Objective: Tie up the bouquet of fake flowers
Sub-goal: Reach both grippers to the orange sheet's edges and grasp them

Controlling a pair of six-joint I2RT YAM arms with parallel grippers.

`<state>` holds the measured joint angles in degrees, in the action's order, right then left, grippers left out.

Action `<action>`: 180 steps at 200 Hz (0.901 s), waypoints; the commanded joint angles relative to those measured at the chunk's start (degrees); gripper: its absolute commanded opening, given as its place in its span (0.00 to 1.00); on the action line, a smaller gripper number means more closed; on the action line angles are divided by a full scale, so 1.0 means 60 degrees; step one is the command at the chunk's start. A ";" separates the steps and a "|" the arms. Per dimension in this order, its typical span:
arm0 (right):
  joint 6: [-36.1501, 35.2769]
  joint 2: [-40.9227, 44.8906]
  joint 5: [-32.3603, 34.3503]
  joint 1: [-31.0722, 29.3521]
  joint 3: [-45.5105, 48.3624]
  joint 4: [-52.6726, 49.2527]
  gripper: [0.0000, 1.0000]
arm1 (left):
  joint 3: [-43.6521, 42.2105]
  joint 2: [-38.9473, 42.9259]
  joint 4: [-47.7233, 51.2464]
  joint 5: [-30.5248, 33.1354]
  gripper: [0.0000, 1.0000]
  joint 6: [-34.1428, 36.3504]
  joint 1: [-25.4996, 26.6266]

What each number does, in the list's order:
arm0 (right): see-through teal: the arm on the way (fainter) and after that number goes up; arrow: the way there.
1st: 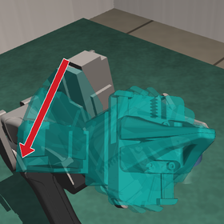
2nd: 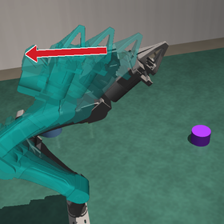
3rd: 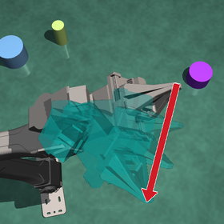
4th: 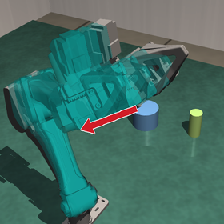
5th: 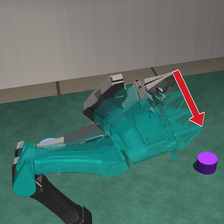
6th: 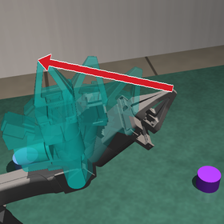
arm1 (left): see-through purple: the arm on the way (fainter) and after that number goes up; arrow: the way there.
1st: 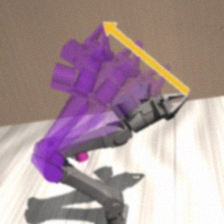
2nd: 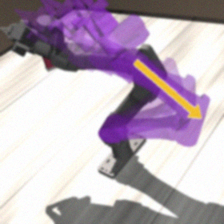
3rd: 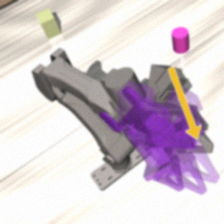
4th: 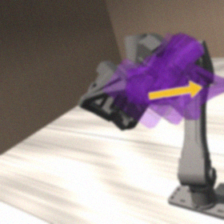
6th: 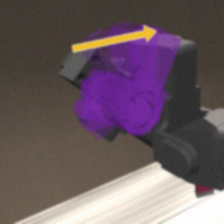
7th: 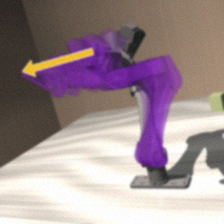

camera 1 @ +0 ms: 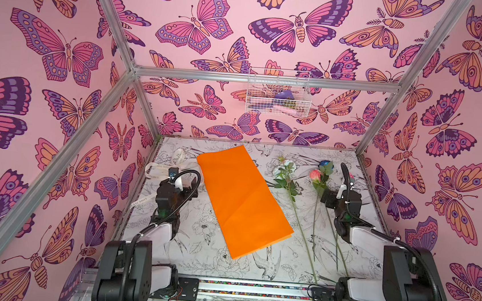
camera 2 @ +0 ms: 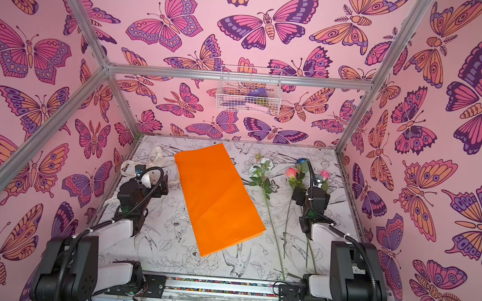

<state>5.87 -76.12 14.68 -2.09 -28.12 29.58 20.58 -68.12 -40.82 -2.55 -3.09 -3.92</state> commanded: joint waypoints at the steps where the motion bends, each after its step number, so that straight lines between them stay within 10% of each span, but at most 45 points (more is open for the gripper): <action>1: 0.0552 0.0649 0.0220 -0.0092 -0.0556 -0.1948 0.99 | 0.0236 0.0932 0.1441 0.0122 0.99 -0.1084 0.0083; 99: 0.2508 0.2726 0.1111 -0.2632 -0.1783 -0.6692 0.99 | 0.0716 0.1786 0.4953 -0.0420 0.99 -0.5116 0.1512; 180: 0.3685 -0.0362 0.0764 -0.5835 -0.4642 -0.8547 0.99 | 0.1630 -0.0264 0.6400 0.0230 0.99 -0.5384 0.3157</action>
<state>23.53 -72.71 21.78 -33.89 -51.20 -16.16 27.55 -65.82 -7.57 -2.48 -34.15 14.68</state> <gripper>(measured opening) 0.994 0.993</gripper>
